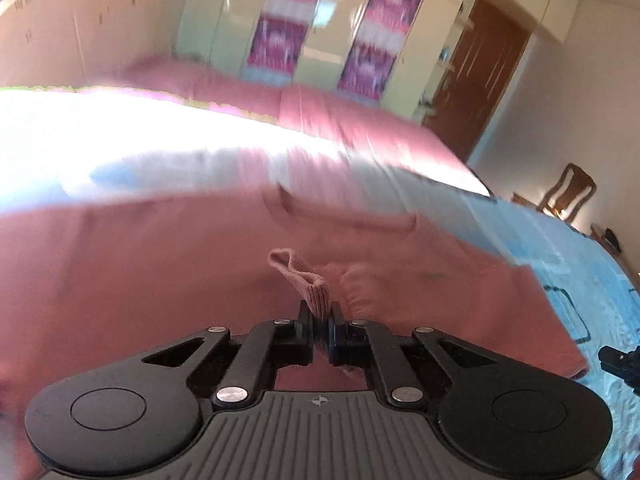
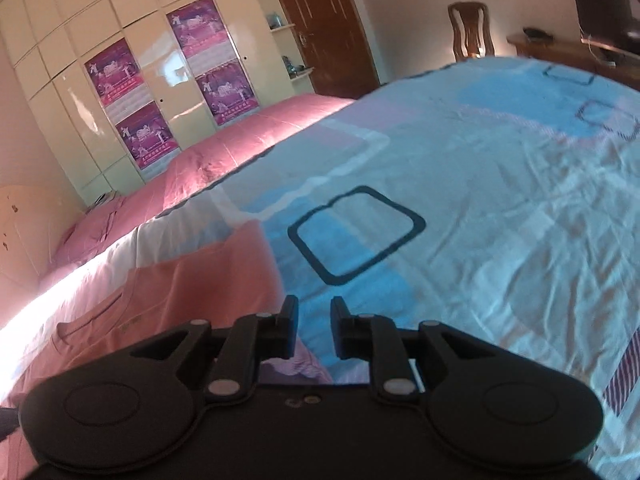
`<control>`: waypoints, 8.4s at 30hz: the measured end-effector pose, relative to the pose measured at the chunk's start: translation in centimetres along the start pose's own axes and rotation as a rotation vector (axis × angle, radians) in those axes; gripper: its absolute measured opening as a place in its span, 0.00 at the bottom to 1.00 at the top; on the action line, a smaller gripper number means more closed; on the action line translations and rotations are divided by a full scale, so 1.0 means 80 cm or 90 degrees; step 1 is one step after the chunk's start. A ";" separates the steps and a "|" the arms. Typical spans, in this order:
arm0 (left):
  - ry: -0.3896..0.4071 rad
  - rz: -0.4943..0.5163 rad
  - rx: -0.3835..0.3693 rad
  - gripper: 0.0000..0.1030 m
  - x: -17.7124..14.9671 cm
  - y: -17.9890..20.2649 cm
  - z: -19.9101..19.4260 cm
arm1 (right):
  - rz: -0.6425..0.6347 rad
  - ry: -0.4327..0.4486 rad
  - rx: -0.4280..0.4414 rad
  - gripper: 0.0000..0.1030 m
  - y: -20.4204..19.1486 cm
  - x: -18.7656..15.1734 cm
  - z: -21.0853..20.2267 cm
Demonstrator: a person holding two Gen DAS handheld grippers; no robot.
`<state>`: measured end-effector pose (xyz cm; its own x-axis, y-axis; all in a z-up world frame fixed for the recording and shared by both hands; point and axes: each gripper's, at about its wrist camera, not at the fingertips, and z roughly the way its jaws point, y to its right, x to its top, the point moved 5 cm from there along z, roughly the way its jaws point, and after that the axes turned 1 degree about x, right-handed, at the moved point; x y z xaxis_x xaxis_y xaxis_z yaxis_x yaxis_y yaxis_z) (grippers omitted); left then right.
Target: Fold small clothes
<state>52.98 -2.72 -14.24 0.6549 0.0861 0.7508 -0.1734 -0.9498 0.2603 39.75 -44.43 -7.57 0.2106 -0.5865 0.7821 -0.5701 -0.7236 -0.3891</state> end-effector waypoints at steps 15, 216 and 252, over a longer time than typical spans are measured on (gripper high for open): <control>-0.002 -0.016 0.086 0.68 -0.024 -0.062 0.018 | -0.080 -0.041 0.056 0.58 -0.047 -0.014 0.040; -0.025 0.009 0.105 0.12 -0.045 -0.170 -0.031 | -0.243 -0.121 0.143 0.16 -0.201 -0.082 0.012; -0.025 -0.005 0.027 0.52 0.084 -0.153 0.127 | -0.327 -0.143 0.147 0.21 -0.289 -0.093 0.094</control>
<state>67.00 6.46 -18.56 0.6848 0.0823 0.7240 -0.1375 -0.9612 0.2393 57.32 -26.08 -8.03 0.5899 -0.1859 0.7858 -0.1698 -0.9799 -0.1043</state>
